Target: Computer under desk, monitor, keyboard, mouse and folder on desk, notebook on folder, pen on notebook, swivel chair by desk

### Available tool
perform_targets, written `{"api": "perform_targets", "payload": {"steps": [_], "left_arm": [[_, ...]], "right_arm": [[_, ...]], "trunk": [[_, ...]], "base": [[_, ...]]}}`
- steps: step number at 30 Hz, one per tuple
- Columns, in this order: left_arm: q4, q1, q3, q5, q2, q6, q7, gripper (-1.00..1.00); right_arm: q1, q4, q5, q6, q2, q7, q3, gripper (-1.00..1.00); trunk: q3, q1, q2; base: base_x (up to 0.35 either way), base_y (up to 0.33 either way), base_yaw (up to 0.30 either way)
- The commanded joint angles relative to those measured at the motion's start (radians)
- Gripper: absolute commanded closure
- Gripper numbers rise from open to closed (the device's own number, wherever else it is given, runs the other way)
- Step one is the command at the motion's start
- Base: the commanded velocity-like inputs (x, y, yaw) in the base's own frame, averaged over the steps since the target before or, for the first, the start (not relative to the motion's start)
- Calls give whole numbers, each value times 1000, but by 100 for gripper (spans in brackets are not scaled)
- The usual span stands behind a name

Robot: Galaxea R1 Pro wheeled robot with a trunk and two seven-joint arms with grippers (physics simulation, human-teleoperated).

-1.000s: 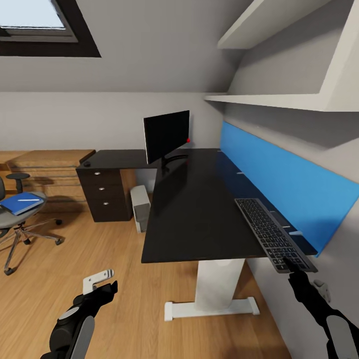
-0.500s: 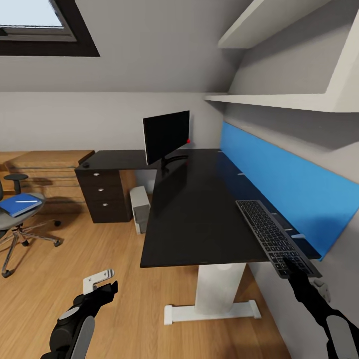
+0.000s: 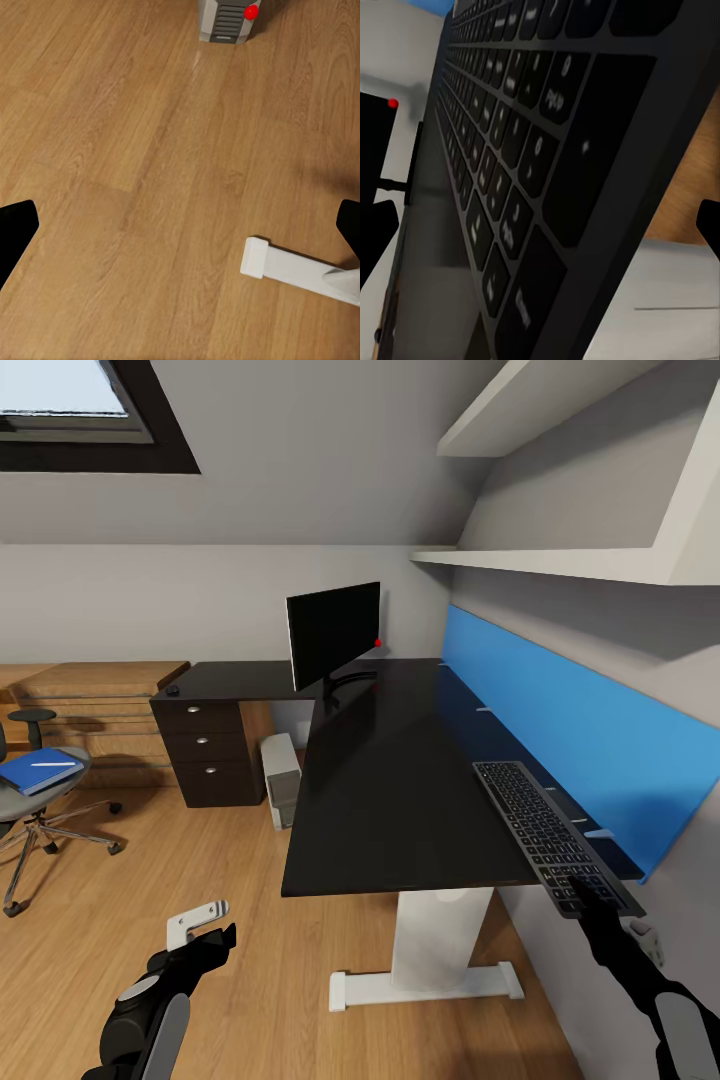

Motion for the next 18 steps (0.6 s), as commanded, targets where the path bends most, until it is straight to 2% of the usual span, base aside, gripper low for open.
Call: {"api": "perform_targets", "payload": {"steps": [1, 18], "left_arm": [[-1, -1, 1, 11, -1, 3, 8, -100], [-1, -1, 1, 11, -1, 3, 8, -100]], "right_arm": [[-1, 0, -4, 8, 0, 2, -3, -100], [-1, -1, -4, 8, -3, 2, -6, -100]], "trunk": [[-1, 0, -1], [-1, 0, -1]], "base": [[0, 0, 0], [0, 0, 0]]}}
